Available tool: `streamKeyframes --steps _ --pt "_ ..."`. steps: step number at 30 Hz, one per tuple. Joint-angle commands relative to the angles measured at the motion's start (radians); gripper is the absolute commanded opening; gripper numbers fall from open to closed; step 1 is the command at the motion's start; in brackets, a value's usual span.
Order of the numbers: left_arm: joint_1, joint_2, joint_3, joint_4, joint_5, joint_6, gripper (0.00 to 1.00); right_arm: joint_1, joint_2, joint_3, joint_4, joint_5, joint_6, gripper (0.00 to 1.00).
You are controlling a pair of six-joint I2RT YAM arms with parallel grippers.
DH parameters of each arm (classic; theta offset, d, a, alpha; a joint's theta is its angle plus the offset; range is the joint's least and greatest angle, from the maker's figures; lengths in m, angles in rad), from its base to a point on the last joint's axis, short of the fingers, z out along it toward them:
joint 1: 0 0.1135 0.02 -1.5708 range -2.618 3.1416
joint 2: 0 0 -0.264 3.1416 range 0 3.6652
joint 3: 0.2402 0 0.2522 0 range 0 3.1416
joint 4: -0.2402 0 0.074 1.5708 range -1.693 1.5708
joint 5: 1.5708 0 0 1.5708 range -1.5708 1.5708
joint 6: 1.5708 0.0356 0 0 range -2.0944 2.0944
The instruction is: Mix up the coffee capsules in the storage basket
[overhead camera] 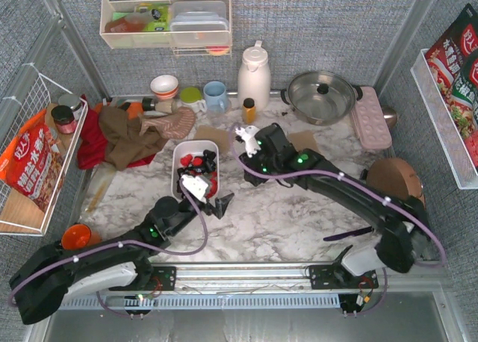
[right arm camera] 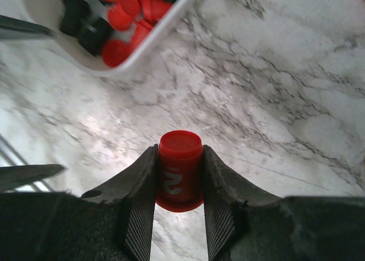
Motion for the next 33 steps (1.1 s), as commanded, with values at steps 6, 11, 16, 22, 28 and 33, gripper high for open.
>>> streamKeyframes --steps 6,11,16,22,28,33 --pt "-0.009 0.267 0.046 0.497 0.289 0.340 0.99 -0.003 -0.269 -0.190 0.317 -0.067 0.294 0.24" --pt "-0.035 0.367 0.076 0.613 0.365 0.421 0.99 -0.003 -0.354 -0.265 0.369 -0.073 0.342 0.24" --pt "-0.066 0.430 0.106 0.664 0.355 0.451 0.99 -0.003 -0.384 -0.302 0.378 -0.087 0.361 0.24" --pt "-0.080 0.467 0.125 0.691 0.303 0.458 0.99 -0.002 -0.408 -0.325 0.394 -0.120 0.381 0.24" --pt "-0.089 0.492 0.137 0.710 0.276 0.464 0.97 -0.005 -0.422 -0.340 0.399 -0.155 0.403 0.24" --pt "-0.093 0.504 0.135 0.740 0.277 0.466 0.75 -0.005 -0.423 -0.346 0.400 -0.185 0.418 0.25"
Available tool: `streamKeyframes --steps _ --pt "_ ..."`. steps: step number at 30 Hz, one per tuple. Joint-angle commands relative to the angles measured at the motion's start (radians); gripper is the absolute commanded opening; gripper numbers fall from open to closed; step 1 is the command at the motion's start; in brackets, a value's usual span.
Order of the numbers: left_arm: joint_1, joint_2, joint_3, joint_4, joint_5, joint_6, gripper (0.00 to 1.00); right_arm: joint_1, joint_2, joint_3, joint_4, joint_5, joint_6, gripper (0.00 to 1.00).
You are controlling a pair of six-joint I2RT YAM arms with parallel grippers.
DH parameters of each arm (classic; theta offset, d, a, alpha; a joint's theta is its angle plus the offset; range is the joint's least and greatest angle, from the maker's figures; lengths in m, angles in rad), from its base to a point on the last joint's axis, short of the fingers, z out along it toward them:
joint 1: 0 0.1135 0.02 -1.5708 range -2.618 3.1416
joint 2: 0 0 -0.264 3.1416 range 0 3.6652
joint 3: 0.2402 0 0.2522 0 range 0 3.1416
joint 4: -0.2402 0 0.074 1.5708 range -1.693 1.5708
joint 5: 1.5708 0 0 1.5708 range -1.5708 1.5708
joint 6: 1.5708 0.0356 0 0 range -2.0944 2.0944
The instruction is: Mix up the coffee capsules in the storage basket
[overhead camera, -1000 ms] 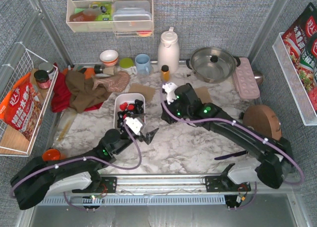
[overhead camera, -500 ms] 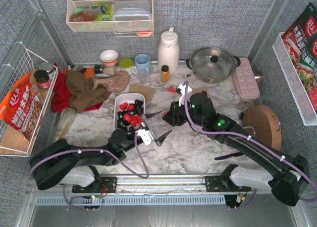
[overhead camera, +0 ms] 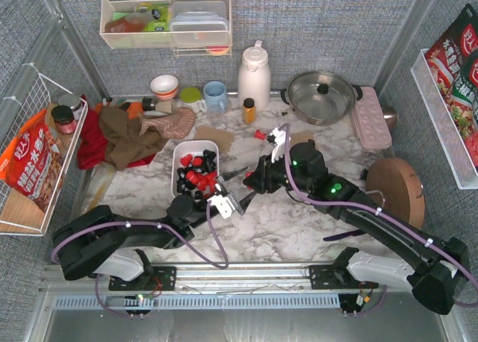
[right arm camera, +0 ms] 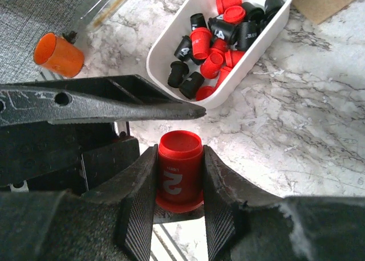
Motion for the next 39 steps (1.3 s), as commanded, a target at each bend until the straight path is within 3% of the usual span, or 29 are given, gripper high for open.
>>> streamKeyframes --steps 1,9,16,22,25,27,33,39 --pt "-0.002 0.003 0.007 0.070 0.003 0.007 0.71 0.001 -0.005 -0.003 0.037 -0.038 0.026 0.25" --pt "-0.004 -0.008 0.004 0.038 0.013 0.014 0.56 -0.001 0.002 0.011 0.031 -0.051 0.042 0.27" --pt "-0.004 -0.024 -0.010 0.017 -0.040 0.006 0.47 -0.002 -0.003 0.037 -0.016 -0.010 0.035 0.47" --pt "-0.004 -0.053 -0.028 -0.028 -0.138 -0.027 0.45 -0.023 -0.025 0.052 -0.069 0.058 -0.007 0.56" --pt "-0.001 -0.066 -0.046 -0.023 -0.239 -0.055 0.45 -0.037 -0.022 0.070 -0.093 0.091 -0.048 0.57" --pt "0.009 -0.085 -0.032 -0.108 -0.340 -0.074 0.45 -0.042 -0.002 0.096 -0.125 0.141 -0.105 0.57" --pt "0.169 -0.184 0.032 -0.465 -0.443 -0.420 0.48 -0.103 0.163 0.189 -0.152 0.177 -0.404 0.58" --pt "0.314 -0.235 0.005 -0.594 -0.440 -0.619 0.52 -0.192 0.461 0.329 -0.181 0.054 -0.664 0.58"
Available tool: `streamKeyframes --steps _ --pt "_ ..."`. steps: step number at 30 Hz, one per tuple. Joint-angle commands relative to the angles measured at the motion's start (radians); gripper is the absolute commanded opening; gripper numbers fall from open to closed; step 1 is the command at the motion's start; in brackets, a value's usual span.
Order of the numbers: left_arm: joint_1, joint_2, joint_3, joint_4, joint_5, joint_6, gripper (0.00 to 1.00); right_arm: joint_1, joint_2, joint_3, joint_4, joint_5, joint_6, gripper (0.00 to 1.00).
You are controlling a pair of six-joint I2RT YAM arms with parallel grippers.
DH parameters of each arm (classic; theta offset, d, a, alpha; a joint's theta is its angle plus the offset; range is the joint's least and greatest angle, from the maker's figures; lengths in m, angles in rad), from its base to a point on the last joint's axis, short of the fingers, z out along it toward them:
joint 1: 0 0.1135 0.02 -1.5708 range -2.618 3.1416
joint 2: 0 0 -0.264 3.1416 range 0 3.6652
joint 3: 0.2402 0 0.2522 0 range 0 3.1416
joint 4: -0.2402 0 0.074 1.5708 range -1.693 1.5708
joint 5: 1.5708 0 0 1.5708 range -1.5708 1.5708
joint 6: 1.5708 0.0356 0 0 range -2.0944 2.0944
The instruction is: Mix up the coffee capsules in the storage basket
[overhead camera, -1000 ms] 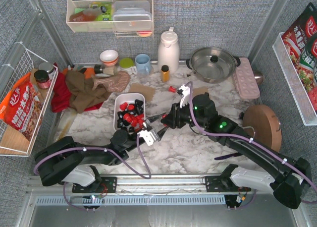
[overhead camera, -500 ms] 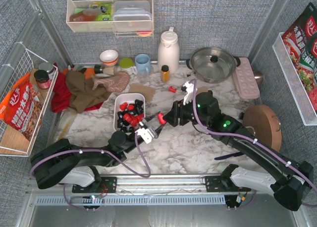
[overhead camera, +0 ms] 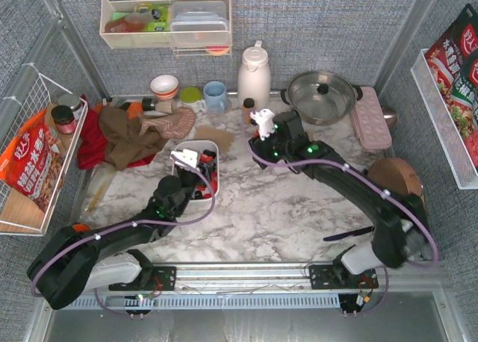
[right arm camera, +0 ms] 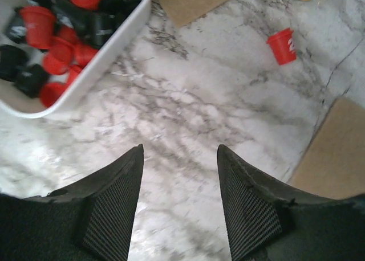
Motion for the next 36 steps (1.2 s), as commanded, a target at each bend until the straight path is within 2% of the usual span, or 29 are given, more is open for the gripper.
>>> streamKeyframes --steps 1,6,12,19,22,28,32,36 --pt "0.074 -0.014 -0.006 -0.141 -0.004 -0.192 0.52 -0.055 0.196 0.123 -0.056 -0.088 -0.243 0.58" --pt "0.162 0.001 0.057 -0.301 0.049 -0.264 0.52 -0.109 0.418 0.323 -0.137 -0.091 -0.313 0.58" --pt "0.168 0.027 0.137 -0.550 0.110 -0.310 0.52 -0.158 0.638 0.558 -0.237 -0.096 -0.408 0.58" --pt "0.168 0.023 0.147 -0.677 0.168 -0.343 0.55 -0.213 0.803 0.728 -0.282 -0.115 -0.473 0.58" --pt "0.168 0.020 0.142 -0.687 0.162 -0.345 0.62 -0.224 0.855 0.778 -0.311 -0.142 -0.534 0.58" --pt "0.168 0.019 0.166 -0.720 0.122 -0.332 0.84 -0.228 0.927 0.818 -0.311 -0.160 -0.681 0.58" --pt "0.168 -0.026 0.173 -0.717 0.098 -0.318 0.98 -0.236 0.976 0.863 -0.310 -0.151 -0.706 0.58" --pt "0.168 -0.117 0.145 -0.676 0.072 -0.306 0.99 -0.238 1.012 0.907 -0.304 -0.165 -0.708 0.58"
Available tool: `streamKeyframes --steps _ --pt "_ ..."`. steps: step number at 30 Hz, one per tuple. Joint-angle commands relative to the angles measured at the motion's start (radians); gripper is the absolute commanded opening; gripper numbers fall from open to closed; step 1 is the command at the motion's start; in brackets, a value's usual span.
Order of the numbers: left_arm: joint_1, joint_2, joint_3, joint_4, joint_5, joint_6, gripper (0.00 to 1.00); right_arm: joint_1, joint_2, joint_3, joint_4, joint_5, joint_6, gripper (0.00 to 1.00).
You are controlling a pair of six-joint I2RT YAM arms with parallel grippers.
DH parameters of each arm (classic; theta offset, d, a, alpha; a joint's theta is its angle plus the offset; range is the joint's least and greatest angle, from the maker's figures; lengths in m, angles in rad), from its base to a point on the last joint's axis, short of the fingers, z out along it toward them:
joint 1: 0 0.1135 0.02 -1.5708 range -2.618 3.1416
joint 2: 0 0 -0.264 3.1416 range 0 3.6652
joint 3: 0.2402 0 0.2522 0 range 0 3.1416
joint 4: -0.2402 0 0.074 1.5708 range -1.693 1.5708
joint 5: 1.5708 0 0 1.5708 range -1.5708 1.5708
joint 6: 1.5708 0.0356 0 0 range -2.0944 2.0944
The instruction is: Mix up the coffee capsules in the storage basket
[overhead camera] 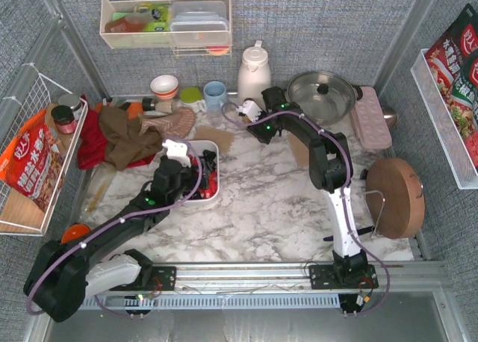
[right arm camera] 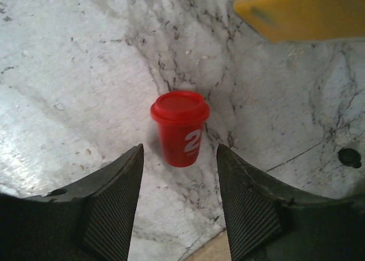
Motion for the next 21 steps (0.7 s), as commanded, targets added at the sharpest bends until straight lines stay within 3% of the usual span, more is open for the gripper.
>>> streamKeyframes --steps 1,7,14,21 --pt "0.000 -0.090 -0.032 0.058 -0.048 0.022 0.99 -0.001 0.029 0.044 0.004 -0.037 -0.037 0.58" --pt "0.000 -0.195 -0.105 0.146 -0.083 0.054 0.99 -0.002 0.080 0.108 -0.016 -0.062 -0.046 0.58" --pt "0.000 -0.216 -0.118 0.148 -0.101 0.079 0.99 -0.002 0.114 0.139 -0.030 -0.069 -0.047 0.56" --pt "0.000 -0.191 -0.118 0.168 -0.093 0.086 0.99 -0.002 0.073 0.089 -0.009 -0.064 -0.048 0.34"
